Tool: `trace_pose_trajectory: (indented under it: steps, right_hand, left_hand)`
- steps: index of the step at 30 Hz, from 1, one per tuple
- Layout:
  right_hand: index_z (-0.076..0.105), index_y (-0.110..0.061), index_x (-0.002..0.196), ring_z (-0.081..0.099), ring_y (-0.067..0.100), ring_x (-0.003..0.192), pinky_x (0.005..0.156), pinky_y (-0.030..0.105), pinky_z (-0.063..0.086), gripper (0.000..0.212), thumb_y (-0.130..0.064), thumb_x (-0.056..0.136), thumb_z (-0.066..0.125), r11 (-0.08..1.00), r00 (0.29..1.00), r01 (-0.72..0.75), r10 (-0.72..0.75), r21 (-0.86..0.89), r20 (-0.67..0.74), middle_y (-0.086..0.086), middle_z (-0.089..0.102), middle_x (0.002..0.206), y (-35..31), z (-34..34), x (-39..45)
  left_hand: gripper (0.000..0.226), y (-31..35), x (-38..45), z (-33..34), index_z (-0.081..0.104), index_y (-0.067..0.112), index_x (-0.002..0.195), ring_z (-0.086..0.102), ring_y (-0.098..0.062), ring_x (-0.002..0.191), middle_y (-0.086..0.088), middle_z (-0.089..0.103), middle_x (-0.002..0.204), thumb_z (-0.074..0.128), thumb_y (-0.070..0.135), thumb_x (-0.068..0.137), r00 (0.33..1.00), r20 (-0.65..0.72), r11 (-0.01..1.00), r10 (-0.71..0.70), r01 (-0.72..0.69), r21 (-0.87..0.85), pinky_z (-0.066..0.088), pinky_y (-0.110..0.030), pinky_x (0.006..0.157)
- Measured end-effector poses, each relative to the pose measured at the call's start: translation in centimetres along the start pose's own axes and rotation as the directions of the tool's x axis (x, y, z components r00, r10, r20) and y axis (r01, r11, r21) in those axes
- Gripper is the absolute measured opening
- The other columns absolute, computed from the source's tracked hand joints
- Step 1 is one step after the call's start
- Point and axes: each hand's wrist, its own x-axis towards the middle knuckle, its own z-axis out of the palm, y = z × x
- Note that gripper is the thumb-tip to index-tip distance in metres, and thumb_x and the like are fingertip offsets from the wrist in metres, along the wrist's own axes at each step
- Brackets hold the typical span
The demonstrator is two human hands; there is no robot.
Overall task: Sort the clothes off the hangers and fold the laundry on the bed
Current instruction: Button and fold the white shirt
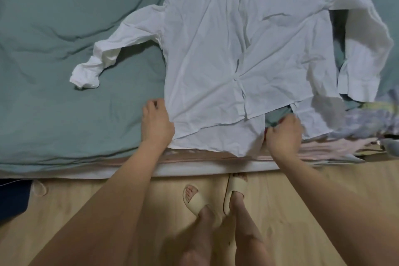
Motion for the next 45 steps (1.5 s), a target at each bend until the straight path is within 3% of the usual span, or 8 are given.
trace_pose_trajectory:
  steps: [4, 10, 15, 23, 26, 30, 35, 45]
  right_hand:
    - [0.059, -0.003, 0.103, 0.055, 0.037, 0.094, 0.076, 0.042, 0.043, 0.032, -0.014, 0.075, 0.069, 0.701, 0.719, 0.621, -0.688, -0.35, -0.101, 0.018, 0.058, 0.104, -0.9, 0.7, 2.2]
    - [0.051, -0.005, 0.069, 0.045, 0.028, 0.049, 0.051, 0.032, 0.031, 0.036, 0.016, 0.046, 0.07, 0.564, 0.624, 0.741, -0.779, -0.365, 0.065, 0.011, 0.048, 0.06, -0.6, -0.2, 6.4]
    - [0.051, -0.002, 0.075, 0.045, 0.03, 0.061, 0.054, 0.035, 0.035, 0.022, 0.015, 0.065, 0.061, 0.793, 0.777, 0.602, -0.609, -0.094, -0.16, 0.013, 0.05, 0.073, 1.6, -5.0, 7.2]
    - [0.059, -0.012, 0.093, 0.069, 0.009, 0.077, 0.074, 0.027, 0.056, 0.015, 0.0, 0.091, 0.051, 0.749, 0.923, 0.366, -0.368, 0.552, -0.113, 0.004, 0.07, 0.088, 0.8, -10.8, 10.3]
    - [0.06, -0.01, 0.106, 0.06, 0.013, 0.113, 0.101, 0.035, 0.046, 0.025, 0.001, 0.088, 0.049, 0.689, 0.82, 0.526, -0.567, 0.499, -0.08, 0.002, 0.065, 0.118, -0.5, -11.0, 12.9]
    - [0.039, -0.008, 0.138, 0.031, 0.016, 0.14, 0.109, 0.024, 0.03, 0.051, -0.009, 0.09, 0.057, 0.705, 0.739, 0.627, -0.673, 0.333, 0.034, 0.005, 0.033, 0.152, 0.4, -11.2, 15.2]
    - [0.056, -0.006, 0.096, 0.052, 0.033, 0.09, 0.07, 0.039, 0.041, 0.021, -0.018, 0.082, 0.067, 0.783, 0.782, 0.622, -0.619, 0.021, -0.077, 0.012, 0.054, 0.097, 4.9, -7.1, 12.1]
    - [0.048, -0.006, 0.077, 0.052, 0.034, 0.071, 0.053, 0.037, 0.032, 0.011, 0.004, 0.078, 0.05, 0.889, 0.887, 0.458, -0.456, -0.017, 0.08, 0.015, 0.055, 0.079, 6.0, -3.2, 11.1]
  left_hand:
    - [0.054, 3.9, 0.6, 1.5, 0.061, 0.01, 0.115, 0.053, -0.033, 0.106, -0.012, 0.057, 0.115, 0.081, 0.027, 0.068, 0.81, -0.13, 0.82, 0.572, -0.565, 0.085, 0.033, -0.034, 0.087]
    - [0.069, 10.2, 0.4, 4.8, 0.058, 0.013, 0.113, 0.055, -0.026, 0.088, -0.006, 0.056, 0.105, 0.085, 0.034, 0.053, 0.781, 0.006, 0.75, 0.624, -0.601, 0.276, 0.039, -0.035, 0.074]
    - [0.01, 13.8, 0.7, 3.5, 0.063, 0.017, 0.095, 0.055, -0.021, 0.082, 0.0, 0.063, 0.083, 0.055, 0.017, 0.088, 0.811, 0.037, 0.811, 0.584, -0.584, -0.011, 0.031, -0.03, 0.063]
    - [0.077, 21.7, 0.1, 3.3, 0.042, 0.018, 0.139, 0.042, -0.019, 0.123, -0.002, 0.048, 0.135, 0.07, 0.054, 0.077, 0.794, -0.238, 0.751, 0.559, -0.607, -0.259, 0.035, -0.03, 0.1]
    - [0.062, 25.1, 2.9, 3.4, 0.05, 0.024, 0.132, 0.05, -0.018, 0.118, 0.002, 0.058, 0.127, 0.069, 0.048, 0.078, 0.887, -0.163, 0.828, 0.433, -0.462, -0.317, 0.041, -0.034, 0.096]
    - [0.021, 26.6, 7.4, 2.5, 0.052, 0.02, 0.063, 0.052, -0.01, 0.059, 0.005, 0.054, 0.059, 0.06, 0.021, 0.082, 0.983, -0.152, 0.754, 0.102, -0.176, -0.632, 0.037, -0.027, 0.061]
    - [0.028, 25.9, 9.8, 1.1, 0.053, 0.009, 0.072, 0.036, -0.017, 0.063, -0.008, 0.041, 0.065, 0.059, 0.032, 0.087, 0.996, -0.058, 0.665, -0.067, 0.001, -0.747, 0.029, -0.029, 0.06]
    - [0.046, 25.8, 9.1, -0.2, 0.031, 0.02, 0.059, 0.03, -0.012, 0.051, 0.0, 0.032, 0.057, 0.056, 0.031, 0.095, 0.996, 0.084, 0.619, -0.009, 0.072, -0.782, 0.027, -0.028, 0.052]
